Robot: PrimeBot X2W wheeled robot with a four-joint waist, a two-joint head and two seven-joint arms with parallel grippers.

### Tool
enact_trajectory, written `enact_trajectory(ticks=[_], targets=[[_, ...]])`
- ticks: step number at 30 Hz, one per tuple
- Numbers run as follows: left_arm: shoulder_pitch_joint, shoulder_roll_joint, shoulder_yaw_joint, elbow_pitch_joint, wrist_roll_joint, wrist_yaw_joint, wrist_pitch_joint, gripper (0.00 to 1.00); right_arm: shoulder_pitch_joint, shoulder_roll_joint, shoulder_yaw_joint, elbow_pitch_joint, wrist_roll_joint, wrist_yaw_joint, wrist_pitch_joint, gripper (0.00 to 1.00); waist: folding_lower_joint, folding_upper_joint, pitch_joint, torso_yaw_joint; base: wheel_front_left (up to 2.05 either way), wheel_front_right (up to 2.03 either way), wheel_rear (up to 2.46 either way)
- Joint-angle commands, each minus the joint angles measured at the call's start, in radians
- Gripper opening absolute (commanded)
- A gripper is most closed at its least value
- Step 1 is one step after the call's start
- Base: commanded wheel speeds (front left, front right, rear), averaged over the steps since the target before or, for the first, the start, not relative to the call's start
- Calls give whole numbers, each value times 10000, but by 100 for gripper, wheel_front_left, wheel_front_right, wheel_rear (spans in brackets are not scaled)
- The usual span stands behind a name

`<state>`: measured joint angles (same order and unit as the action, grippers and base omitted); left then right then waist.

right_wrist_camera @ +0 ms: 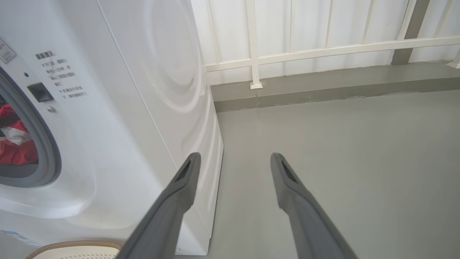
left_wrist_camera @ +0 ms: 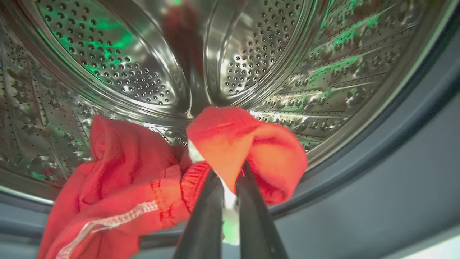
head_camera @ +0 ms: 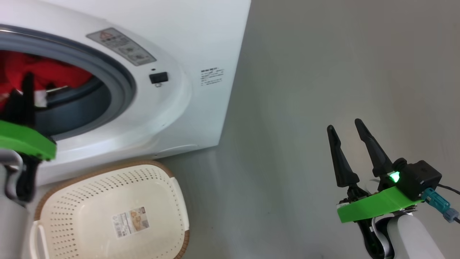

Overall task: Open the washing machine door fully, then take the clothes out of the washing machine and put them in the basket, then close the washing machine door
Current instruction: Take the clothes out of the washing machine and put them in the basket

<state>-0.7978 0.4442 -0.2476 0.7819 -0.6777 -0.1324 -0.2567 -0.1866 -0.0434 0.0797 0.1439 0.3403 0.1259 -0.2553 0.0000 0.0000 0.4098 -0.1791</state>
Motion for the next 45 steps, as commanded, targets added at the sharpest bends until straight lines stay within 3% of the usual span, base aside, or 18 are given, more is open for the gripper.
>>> enact_trajectory(ticks=[1,7,16,27,38,45], targets=[[515,253,911,-679,360,17,-51,0,201,-68,146,-165,-163,48,-65,100,0,0,-318,286,0,0,0],[2288,-723,2355,-2342,1388,17,-51,0,480,-68,-74,-50,-258,48,-65,100,0,0,-766,649,0,0,0],[4113,-1873,3612,-4398,2334,17,-51,0,718,-68,-194,79,-275,48,-65,100,0,0,-1202,1037,0,0,0],[5249,-2516,4438,-6815,2731,17,-51,0,742,-68,-300,94,-215,48,-65,100,0,0,-1265,1240,0,0,0],[5387,-2862,4947,-9250,2922,17,-51,0,675,-68,-380,79,-239,48,-65,100,0,0,-1183,1307,0,0,0],[5652,-2912,4791,-9091,2855,17,-51,0,700,-68,-319,74,-227,48,-65,100,0,0,-1164,1252,0,0,0]])
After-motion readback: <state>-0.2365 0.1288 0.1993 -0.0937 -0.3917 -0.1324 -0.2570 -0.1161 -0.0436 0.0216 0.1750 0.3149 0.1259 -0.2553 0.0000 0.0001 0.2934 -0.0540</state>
